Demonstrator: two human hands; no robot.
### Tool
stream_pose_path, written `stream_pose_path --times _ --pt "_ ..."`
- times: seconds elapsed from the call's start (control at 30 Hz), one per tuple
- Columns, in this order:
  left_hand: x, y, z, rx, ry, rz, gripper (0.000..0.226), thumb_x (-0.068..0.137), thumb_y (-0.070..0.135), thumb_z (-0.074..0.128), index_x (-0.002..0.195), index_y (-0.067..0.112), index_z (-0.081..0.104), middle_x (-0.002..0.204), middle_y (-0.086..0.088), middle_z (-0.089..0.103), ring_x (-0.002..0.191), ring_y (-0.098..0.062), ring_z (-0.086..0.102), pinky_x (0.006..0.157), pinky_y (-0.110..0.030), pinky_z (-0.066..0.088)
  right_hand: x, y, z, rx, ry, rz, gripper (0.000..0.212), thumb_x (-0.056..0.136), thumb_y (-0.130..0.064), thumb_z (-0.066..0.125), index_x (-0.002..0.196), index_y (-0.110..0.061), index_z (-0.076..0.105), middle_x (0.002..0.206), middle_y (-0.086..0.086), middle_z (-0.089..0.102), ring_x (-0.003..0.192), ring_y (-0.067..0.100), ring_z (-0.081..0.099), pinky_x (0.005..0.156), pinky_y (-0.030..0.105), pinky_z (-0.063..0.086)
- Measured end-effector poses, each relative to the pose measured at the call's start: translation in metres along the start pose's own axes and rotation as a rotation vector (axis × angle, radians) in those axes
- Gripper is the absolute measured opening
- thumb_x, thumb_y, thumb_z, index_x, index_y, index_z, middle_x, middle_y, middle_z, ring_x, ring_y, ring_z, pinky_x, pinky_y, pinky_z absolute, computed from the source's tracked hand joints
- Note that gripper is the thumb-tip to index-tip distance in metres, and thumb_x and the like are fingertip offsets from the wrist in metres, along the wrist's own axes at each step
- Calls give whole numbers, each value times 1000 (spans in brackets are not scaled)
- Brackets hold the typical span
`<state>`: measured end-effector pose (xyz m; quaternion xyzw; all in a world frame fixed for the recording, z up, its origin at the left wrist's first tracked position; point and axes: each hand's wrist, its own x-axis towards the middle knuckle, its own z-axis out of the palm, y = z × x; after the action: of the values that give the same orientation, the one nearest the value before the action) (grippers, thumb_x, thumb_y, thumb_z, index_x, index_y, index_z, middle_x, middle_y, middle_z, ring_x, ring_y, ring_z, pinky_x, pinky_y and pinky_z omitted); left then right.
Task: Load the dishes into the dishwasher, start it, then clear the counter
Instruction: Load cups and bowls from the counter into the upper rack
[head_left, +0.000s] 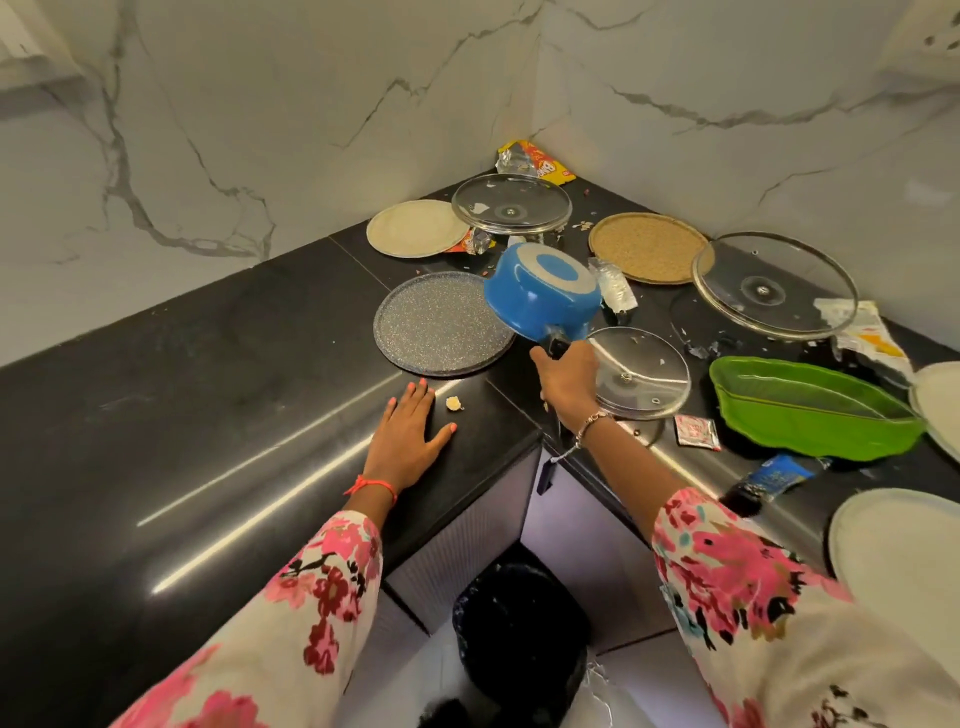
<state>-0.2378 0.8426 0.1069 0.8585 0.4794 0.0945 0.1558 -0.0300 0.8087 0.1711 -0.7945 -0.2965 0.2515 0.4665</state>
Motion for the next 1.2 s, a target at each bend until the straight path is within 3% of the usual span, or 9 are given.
stream_pose_path --times 0.1,0.17,0.27,0.37,0.57,0.73,0.83,0.97,1.2 --pt "-26 11 -1 -1 -34 -1 69 95 47 41 147 9 18 157 -5 9 145 -16 4 117 -33 0 -38 8 -16 -22 -43 -73 23 85 -25 64 92 -8 49 91 17 61 67 27 64 53 29 55" --pt "-55 17 2 14 -19 31 68 94 47 41 147 9 21 156 -5 12 145 -15 5 116 -33 1 -73 13 -26 5 -64 -115 22 86 -20 63 95 -3 53 81 13 60 50 15 59 38 15 43" --pt "-109 20 8 31 -7 64 77 90 60 30 146 8 22 156 -5 12 145 -16 6 117 -34 3 -129 26 -38 -1 -39 -201 15 83 -16 64 76 -11 52 68 7 57 53 15 60 45 25 49" --pt "-169 19 15 68 -30 116 94 74 68 6 148 10 17 157 -3 6 145 -15 1 116 -33 -3 -192 53 -46 -53 -29 -169 16 81 -19 63 76 -11 51 71 10 60 59 25 60 53 40 51" --pt "-321 15 40 56 -121 248 95 73 70 4 148 12 13 157 -3 5 145 -15 -2 115 -31 -9 -365 133 -65 -81 75 -139 15 81 -13 64 85 -5 52 75 6 54 62 18 50 53 23 38" --pt "-456 26 61 -9 -219 357 90 78 70 11 148 13 13 156 -1 6 142 -10 -4 113 -27 -12 -505 197 -94 -109 96 8 23 84 -19 63 95 -1 55 86 13 61 77 25 57 61 28 43" --pt "-510 37 74 -28 -252 381 89 79 70 14 148 14 13 155 2 5 144 -13 1 112 -25 -13 -573 224 -115 -113 110 89 17 85 -19 62 91 -6 52 82 6 58 73 20 53 55 20 35" --pt "-591 74 98 -22 -334 489 92 78 70 10 149 12 13 156 -1 8 145 -15 3 112 -24 -12 -663 281 -155 -91 175 205 18 83 -14 63 93 -2 54 82 8 59 74 22 55 64 30 40" --pt "-684 163 155 -10 -464 737 85 81 66 14 148 13 17 156 -2 13 144 -14 6 114 -26 -8 -768 370 -243 -4 330 340 13 84 -8 60 93 -2 53 77 6 58 66 17 52 62 27 37"
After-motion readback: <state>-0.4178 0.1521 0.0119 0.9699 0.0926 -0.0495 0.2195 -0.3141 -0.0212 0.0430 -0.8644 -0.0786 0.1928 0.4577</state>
